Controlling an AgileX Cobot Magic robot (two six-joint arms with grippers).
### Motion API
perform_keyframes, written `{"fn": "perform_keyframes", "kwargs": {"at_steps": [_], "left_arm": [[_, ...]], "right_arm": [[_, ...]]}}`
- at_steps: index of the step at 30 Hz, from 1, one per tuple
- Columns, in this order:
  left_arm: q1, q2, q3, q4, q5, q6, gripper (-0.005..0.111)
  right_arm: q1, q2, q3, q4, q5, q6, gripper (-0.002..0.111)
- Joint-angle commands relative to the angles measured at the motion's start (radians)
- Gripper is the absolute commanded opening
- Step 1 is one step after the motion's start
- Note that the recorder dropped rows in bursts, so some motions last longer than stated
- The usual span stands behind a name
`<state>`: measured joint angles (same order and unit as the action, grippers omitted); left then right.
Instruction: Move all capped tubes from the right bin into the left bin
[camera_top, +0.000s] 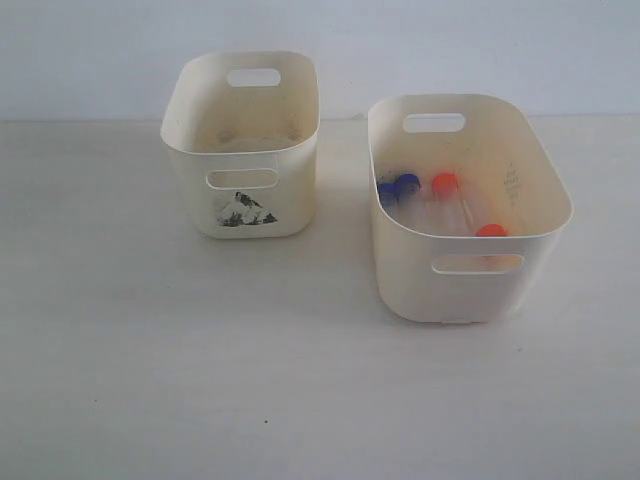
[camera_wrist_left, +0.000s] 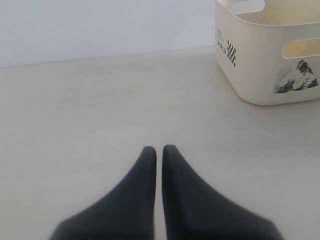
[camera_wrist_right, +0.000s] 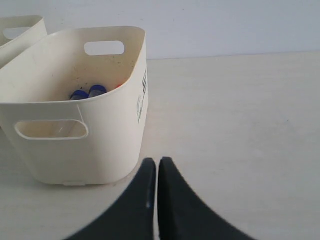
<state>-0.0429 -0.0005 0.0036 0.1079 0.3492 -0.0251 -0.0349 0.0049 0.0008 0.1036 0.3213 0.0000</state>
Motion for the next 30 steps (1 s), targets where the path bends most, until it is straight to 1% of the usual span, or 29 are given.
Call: {"fn": "perform_keyframes", "kwargs": {"at_steps": [1,2,7,8,10,11,14,16,19,22,24,26,30], "left_arm": [[0.002,0.000,-0.004,-0.011,-0.009,-0.010,0.004],[0.002,0.000,-0.004,-0.011,-0.009,-0.010,0.004],[0.002,0.000,-0.004,-0.011,-0.009,-0.010,0.004],[0.002,0.000,-0.004,-0.011,-0.009,-0.010,0.004],[0.002,0.000,-0.004,-0.011,-0.009,-0.010,0.004],[0.002,0.000,-0.004,-0.011,-0.009,-0.010,0.004],[0.002,0.000,-0.004,-0.011,-0.009,-0.010,0.004],[0.002,0.000,-0.004,-0.011,-0.009,-0.010,0.004],[0.002,0.000,-0.004,-0.011,-0.009,-0.010,0.004],[0.002,0.000,-0.004,-0.011,-0.009,-0.010,0.004],[0.002,0.000,-0.004,-0.011,-0.009,-0.010,0.004],[0.002,0.000,-0.004,-0.011,-0.009,-0.010,0.004],[0.002,0.000,-0.004,-0.011,-0.009,-0.010,0.004]], "right_arm": [[-0.004,-0.005,-0.001,-0.005,-0.121,-0.006,0.001],[-0.004,-0.005,-0.001,-0.005,-0.157,-0.006,0.001],[-0.004,-0.005,-0.001,-0.005,-0.466,-0.006,0.001],[-0.004,-0.005,-0.001,-0.005,-0.579,-0.006,0.001],[-0.004,-0.005,-0.001,0.002,-0.708,-0.008,0.001],[-0.004,-0.005,-0.001,0.021,-0.699,-0.011,0.001],[-0.004,-0.001,-0.122,0.028,-0.562,-0.057,0.001],[-0.004,0.048,-0.201,0.028,-0.490,-0.092,0.001],[-0.004,0.165,-0.347,0.028,-0.343,-0.104,0.001],[-0.004,0.311,-0.477,0.017,-0.137,-0.108,0.001],[-0.004,0.425,-0.552,0.015,-0.029,-0.108,0.001],[-0.004,0.515,-0.595,0.015,-0.006,-0.108,0.001],[-0.004,0.653,-0.633,0.019,-0.069,-0.108,0.001]]}}
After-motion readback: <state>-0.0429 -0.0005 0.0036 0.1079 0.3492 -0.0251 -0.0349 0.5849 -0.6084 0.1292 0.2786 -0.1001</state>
